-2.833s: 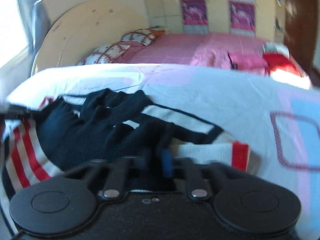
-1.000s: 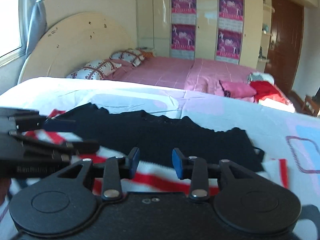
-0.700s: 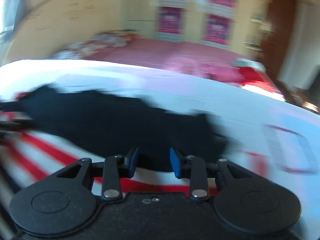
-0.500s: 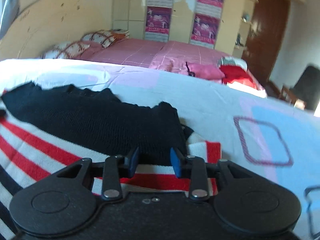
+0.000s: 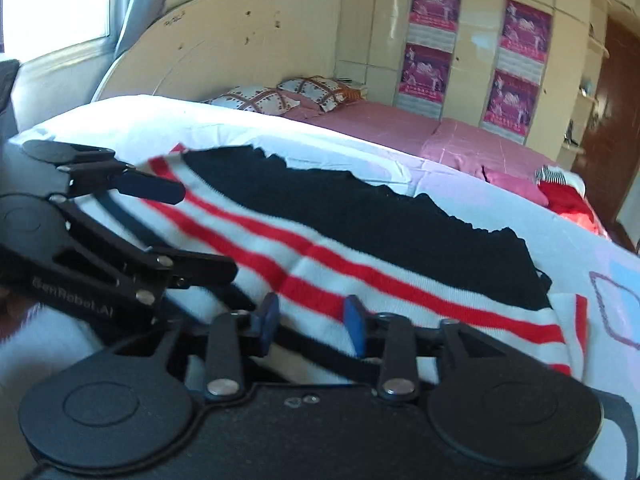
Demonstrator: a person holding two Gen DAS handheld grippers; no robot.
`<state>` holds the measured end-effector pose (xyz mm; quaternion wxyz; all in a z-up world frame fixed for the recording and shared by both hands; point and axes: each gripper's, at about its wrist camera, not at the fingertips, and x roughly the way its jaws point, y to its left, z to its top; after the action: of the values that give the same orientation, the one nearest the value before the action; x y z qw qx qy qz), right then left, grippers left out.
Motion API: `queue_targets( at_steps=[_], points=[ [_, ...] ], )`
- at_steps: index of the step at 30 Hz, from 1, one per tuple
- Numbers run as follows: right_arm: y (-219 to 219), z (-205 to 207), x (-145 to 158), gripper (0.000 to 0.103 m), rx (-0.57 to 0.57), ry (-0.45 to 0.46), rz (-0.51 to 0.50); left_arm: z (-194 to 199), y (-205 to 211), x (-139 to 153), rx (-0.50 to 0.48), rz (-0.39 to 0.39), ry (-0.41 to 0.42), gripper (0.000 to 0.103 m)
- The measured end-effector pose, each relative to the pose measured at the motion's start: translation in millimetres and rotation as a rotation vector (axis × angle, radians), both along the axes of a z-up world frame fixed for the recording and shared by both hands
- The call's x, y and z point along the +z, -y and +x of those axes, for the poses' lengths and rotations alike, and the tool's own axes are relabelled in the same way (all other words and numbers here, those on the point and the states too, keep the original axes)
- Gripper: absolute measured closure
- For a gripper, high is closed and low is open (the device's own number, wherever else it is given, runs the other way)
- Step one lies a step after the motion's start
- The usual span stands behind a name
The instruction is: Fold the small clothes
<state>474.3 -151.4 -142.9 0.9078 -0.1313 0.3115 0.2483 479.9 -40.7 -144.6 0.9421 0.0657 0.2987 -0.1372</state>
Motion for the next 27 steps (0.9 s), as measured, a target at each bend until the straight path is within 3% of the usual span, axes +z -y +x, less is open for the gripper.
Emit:
queue_targets(
  at_steps=[3, 5, 7, 9, 11, 13, 15, 21, 24, 27],
  points=[
    [4.7, -12.7, 2.1, 0.064, 0.017, 0.015, -0.046, -14.0, -9.9, -5.4, 0.002, 0.027, -0.008, 0.014],
    [15.7, -17.1, 1.7, 0.061, 0.0, -0.009, -0.023, -21.5, -25.3, -8.3, 0.017, 0.001, -0.025, 0.014],
    [27.5, -21.4, -0.4, 0.051, -0.014, -0.019, -0.013, -27.1, -40.9, -13.4, 0.027, 0.004, -0.038, 0.014],
    [42.5, -25.5, -2.6, 0.03, -0.035, -0.013, -0.018, -35.5, -60.1, -15.8, 0.036, -0.021, -0.044, 0.014],
    [64.1, -26.2, -7.6, 0.032, -0.082, -0.026, -0.029, -45.1, -75.6, -16.4, 0.042, -0.024, -0.034, 0.014],
    [93.9, -28.8, -10.4, 0.044, -0.116, -0.078, 0.039, -52.3, -85.6, -16.4, 0.04, -0.008, -0.023, 0.014],
    [112.7, -36.0, -9.6, 0.059, -0.135, -0.07, 0.048, -54.6, -90.1, -15.6, 0.051, 0.023, -0.012, 0.014],
    [111.7, -44.4, 4.3, 0.055, -0.171, -0.043, 0.064, -54.5, -86.9, -3.7, 0.081, 0.032, -0.001, 0.014],
    [100.1, -57.6, 15.4, 0.044, -0.134, 0.001, 0.128, -62.7, -72.7, 13.8, 0.062, -0.003, 0.052, 0.014],
    [69.7, -62.0, 15.4, 0.044, -0.063, 0.003, 0.133, -61.9, -46.2, 16.1, 0.008, -0.01, 0.061, 0.014]
  ],
)
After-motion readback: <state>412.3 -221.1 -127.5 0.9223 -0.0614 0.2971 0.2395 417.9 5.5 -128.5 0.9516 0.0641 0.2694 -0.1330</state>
